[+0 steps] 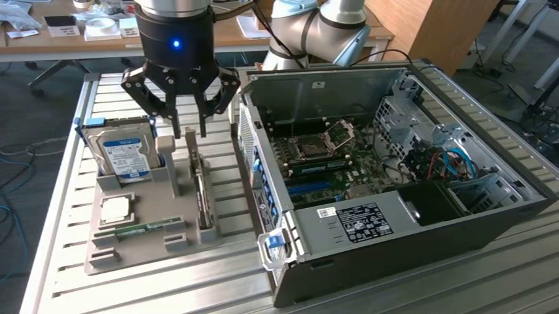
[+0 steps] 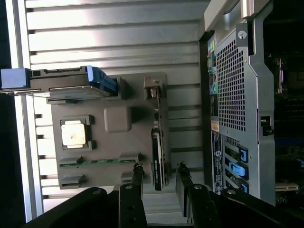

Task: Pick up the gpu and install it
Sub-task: 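Pick up the gpu and move the gpu toward the slot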

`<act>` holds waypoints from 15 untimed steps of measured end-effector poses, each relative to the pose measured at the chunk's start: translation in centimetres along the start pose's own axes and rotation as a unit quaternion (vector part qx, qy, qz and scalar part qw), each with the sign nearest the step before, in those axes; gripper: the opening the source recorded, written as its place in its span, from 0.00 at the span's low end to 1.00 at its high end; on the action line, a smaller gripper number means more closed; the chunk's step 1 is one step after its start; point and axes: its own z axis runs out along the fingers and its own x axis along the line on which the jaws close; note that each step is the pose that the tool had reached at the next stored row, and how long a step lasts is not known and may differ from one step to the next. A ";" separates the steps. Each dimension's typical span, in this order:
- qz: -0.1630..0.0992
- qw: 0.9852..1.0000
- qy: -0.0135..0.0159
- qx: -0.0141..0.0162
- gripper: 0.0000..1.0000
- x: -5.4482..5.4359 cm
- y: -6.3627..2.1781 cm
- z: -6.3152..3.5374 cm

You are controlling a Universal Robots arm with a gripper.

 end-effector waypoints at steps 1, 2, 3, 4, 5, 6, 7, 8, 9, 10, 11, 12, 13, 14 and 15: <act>0.000 1.000 0.000 0.000 0.42 0.0 0.00 0.16; 0.000 1.000 0.000 0.000 0.42 0.0 -0.01 0.33; 0.000 1.000 0.000 0.000 0.42 0.0 -0.01 0.49; 0.000 1.000 0.000 0.000 0.42 0.0 -0.02 0.65; 0.000 1.000 0.000 0.000 0.42 0.0 -0.02 0.79; 0.000 1.000 0.000 0.000 0.42 0.0 -0.02 0.95; 0.000 1.000 0.000 0.000 0.42 0.0 -0.03 1.09; 0.000 1.000 0.000 0.000 0.42 0.0 -0.03 1.19; 0.000 1.000 0.000 0.000 0.42 0.0 -0.03 1.27; 0.000 1.000 0.000 0.000 0.42 0.0 -0.03 1.30; 0.000 1.000 0.000 0.000 0.42 0.0 -0.04 1.30; 0.000 1.000 0.000 0.000 0.42 0.0 -0.04 1.32; 0.000 1.000 0.000 0.000 0.42 0.0 -0.04 1.41; 0.000 1.000 0.000 0.000 0.42 0.0 -0.04 1.51; 0.000 1.000 0.000 0.000 0.42 0.1 -0.05 1.62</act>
